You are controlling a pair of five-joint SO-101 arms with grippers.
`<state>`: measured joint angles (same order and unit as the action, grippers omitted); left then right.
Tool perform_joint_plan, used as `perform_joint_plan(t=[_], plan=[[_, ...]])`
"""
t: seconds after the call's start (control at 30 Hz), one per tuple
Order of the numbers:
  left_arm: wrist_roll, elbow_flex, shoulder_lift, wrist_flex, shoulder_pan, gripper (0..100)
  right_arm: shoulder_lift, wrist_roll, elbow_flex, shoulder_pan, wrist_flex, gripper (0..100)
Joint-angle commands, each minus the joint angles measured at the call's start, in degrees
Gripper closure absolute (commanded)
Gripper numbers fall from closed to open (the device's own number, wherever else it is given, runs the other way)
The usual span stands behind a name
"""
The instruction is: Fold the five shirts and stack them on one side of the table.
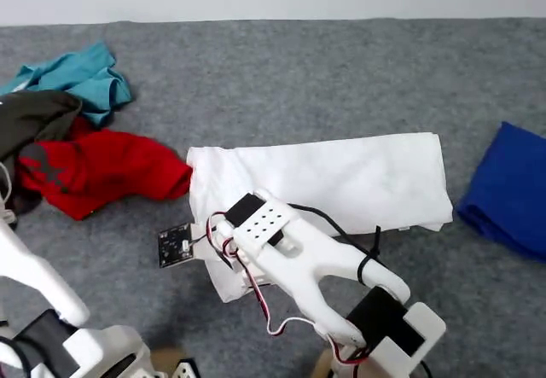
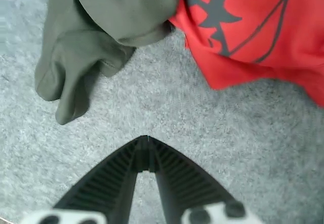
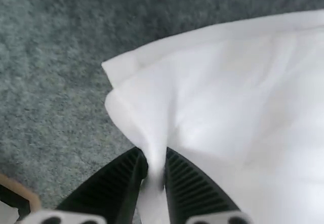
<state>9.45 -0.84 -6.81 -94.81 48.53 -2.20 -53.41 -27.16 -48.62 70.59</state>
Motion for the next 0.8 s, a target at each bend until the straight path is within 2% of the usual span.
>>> perform_joint_plan(t=[0.0, 0.27, 0.47, 0.77], plan=[[0.00, -1.45, -2.64, 0.88, 0.35, 100, 3.21, -0.44, 2.37, 0.84, 0.40, 93.7], [0.00, -3.03, -2.99, 0.88, 0.35, 100, 3.12, -0.35, 2.37, -0.22, 2.68, 87.2], [-0.18, -3.12, -2.99, 0.88, 0.35, 100, 3.03, 2.20, 2.11, -4.09, 6.55, 82.4], [-0.26, -3.12, -2.99, 0.70, 0.35, 100, -1.45, 2.73, 0.62, -6.02, 0.66, 82.4]])
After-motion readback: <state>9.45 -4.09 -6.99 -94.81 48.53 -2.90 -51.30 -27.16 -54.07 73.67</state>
